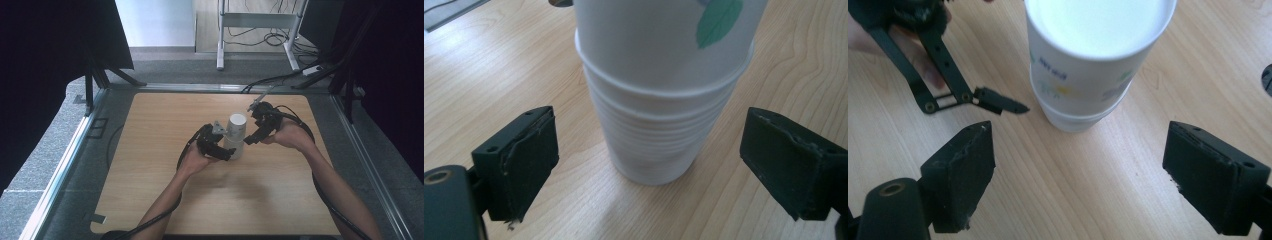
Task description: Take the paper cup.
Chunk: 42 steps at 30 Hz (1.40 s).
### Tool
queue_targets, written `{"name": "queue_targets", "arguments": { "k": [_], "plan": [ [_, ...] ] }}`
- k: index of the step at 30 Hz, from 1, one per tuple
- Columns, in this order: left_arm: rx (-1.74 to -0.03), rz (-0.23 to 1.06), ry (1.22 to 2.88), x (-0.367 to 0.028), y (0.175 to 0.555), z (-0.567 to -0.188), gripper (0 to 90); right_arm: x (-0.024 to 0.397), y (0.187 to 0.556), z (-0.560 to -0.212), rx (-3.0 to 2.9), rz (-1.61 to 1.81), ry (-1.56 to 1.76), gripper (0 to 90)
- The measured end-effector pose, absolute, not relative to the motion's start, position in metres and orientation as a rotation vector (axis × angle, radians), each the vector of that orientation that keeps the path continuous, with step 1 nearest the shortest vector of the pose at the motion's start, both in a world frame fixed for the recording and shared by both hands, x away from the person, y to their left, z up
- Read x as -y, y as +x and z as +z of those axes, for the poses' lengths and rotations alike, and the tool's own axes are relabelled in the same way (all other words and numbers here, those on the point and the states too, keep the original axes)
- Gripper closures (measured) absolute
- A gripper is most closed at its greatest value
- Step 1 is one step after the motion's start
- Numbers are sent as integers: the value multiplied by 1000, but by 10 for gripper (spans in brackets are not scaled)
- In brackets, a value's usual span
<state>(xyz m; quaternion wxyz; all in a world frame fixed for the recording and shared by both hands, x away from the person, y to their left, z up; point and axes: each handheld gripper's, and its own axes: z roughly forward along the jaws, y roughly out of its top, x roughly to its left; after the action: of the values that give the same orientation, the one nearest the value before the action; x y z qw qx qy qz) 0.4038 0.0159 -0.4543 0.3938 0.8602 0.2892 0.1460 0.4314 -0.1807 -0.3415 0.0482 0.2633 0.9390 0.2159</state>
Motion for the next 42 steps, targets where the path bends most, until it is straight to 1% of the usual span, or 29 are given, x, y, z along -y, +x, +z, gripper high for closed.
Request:
{"name": "queue_targets", "arguments": {
  "k": [14, 22, 27, 31, 33, 35, 42],
  "plan": [
    [-731, 392, 2149, -9, 409, -454, 125, 160, 450, -324, -2863, 601, 764, 172],
    [-731, 377, 2133, -9, 410, -456, 140, 147, 458, -318, -2873, 583, 747, 200],
    [-716, 372, 2123, -8, 410, -456, 154, 139, 463, -317, -2885, 567, 731, 228],
    [-704, 375, 2121, -7, 410, -455, 184, 134, 465, -316, -2898, 557, 721, 265],
    [-706, 382, 2124, -6, 409, -456, 200, 132, 466, -315, -2905, 543, 718, 295],
    [-706, 385, 2123, -6, 408, -456, 204, 131, 467, -315, -2924, 528, 711, 349],
    [-697, 393, 2124, -6, 408, -456, 208, 129, 468, -311, -2937, 494, 707, 366]
  ]
}}
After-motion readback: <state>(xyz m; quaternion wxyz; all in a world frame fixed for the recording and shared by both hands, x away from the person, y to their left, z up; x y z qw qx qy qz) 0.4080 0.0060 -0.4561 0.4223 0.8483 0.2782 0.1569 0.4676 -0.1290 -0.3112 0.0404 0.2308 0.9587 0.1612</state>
